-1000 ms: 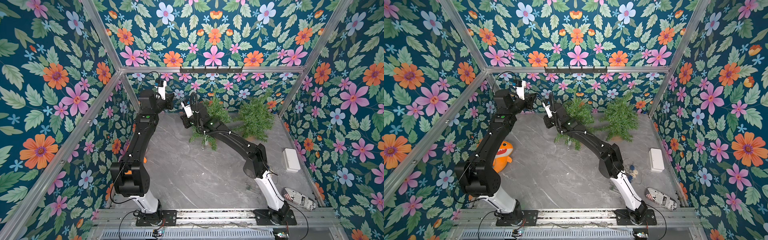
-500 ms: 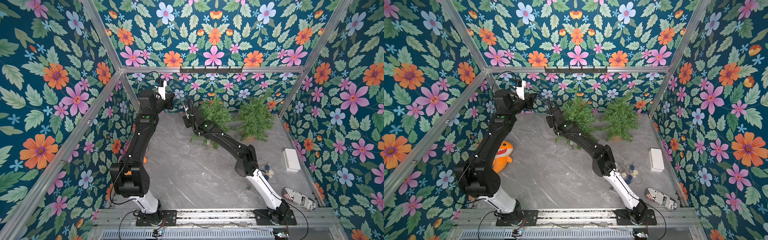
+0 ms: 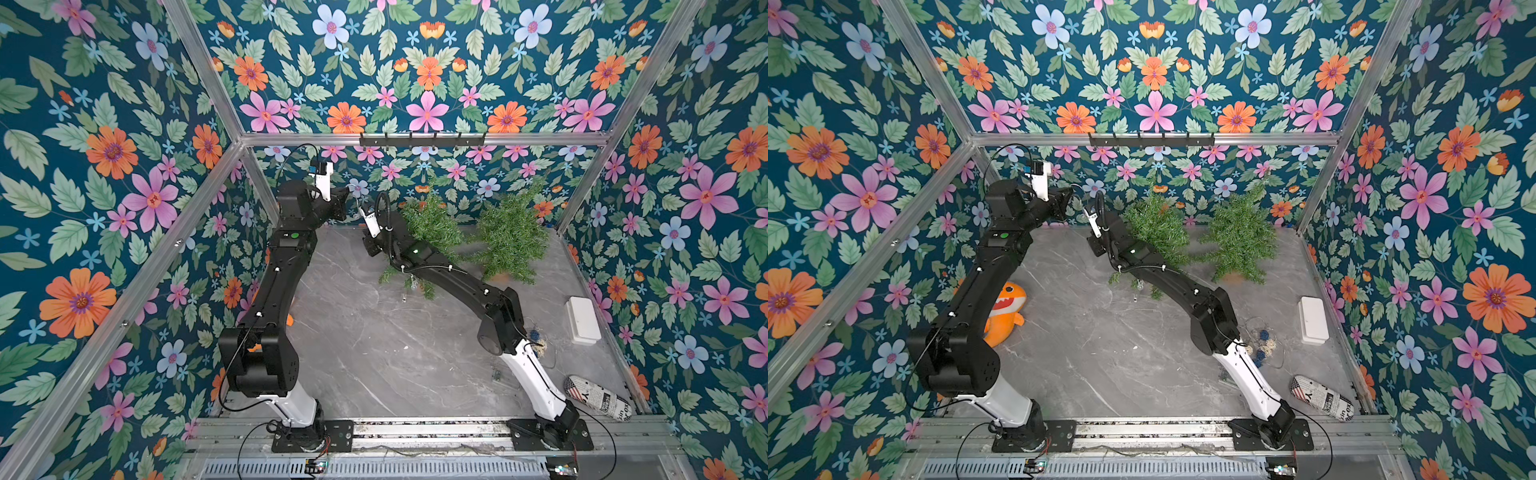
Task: Wrap string light around the christmas tree
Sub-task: Wrap the light string around the Christmas tree.
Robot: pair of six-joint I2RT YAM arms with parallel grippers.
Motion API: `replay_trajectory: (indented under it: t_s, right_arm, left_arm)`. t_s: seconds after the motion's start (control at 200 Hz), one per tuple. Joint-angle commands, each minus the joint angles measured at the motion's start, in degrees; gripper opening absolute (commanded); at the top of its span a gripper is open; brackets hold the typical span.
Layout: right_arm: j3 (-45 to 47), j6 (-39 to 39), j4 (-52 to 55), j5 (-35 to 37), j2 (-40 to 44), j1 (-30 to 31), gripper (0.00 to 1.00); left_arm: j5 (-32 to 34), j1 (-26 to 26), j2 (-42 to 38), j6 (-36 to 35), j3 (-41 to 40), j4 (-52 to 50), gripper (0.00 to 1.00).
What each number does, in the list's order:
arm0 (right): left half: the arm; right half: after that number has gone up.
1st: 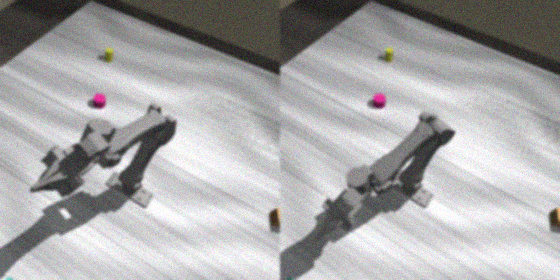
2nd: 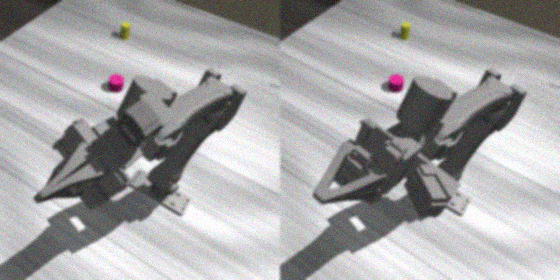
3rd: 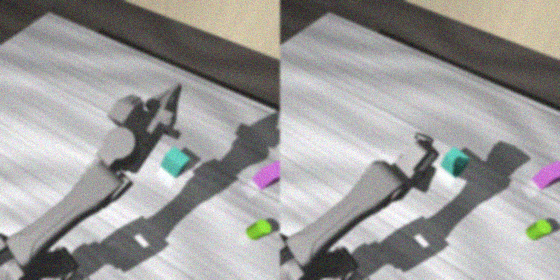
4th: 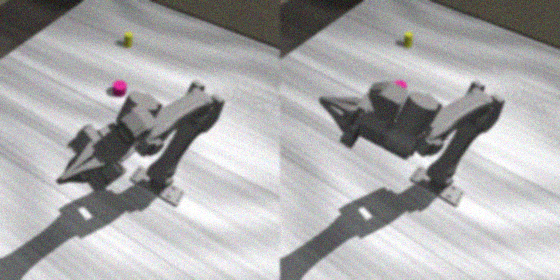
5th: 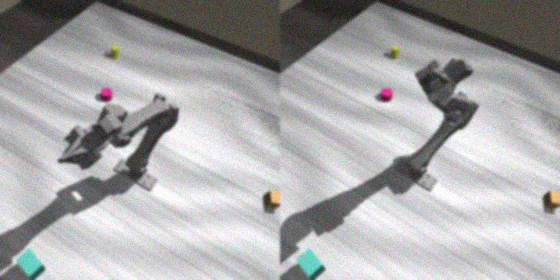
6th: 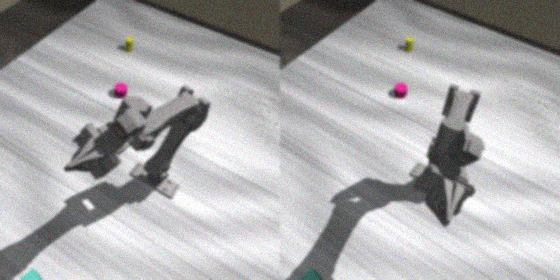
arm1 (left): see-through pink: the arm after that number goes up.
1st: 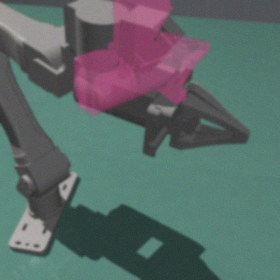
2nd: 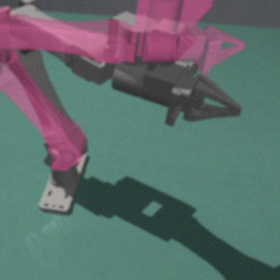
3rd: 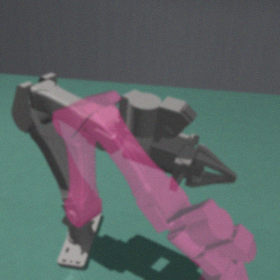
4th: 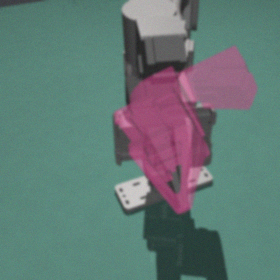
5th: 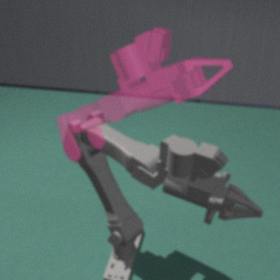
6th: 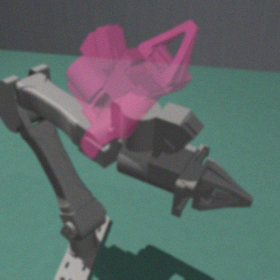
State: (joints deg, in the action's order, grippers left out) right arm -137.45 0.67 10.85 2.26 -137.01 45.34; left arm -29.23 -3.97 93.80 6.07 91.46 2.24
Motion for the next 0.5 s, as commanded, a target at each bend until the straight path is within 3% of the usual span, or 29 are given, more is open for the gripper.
replay_trajectory:
  t_s: [0.0, 0.135, 0.255, 0.42, 0.495]
  right_arm:
    - [0.3, -5.9, -1.4, -16.1, 2.4, -0.6, 0.02]
    - [-0.8, -11.0, -1.5, -23.9, 3.1, -1.4, 0.02]
    - [-3.2, -12.0, -0.2, -23.5, 1.8, -1.7, 0.02]
    - [-5.4, -12.5, 2.1, -22.9, 0.1, -2.1, 0.00]
    - [-5.9, -13.3, 2.6, -22.8, -0.1, -2.1, 0.00]
  left_arm:
    - [1.2, 0.1, 0.3, 0.3, 1.2, 0.4, 0.01]
    - [3.1, 0.1, -0.2, 0.5, 1.5, -0.8, 0.14]
    - [10.1, 0.4, -3.0, 0.7, -0.5, -4.8, 0.34]
    - [23.2, 2.2, -13.2, 5.3, -14.4, -5.7, 0.68]
    - [24.2, 3.2, -17.6, 8.7, -22.2, -4.3, 0.74]
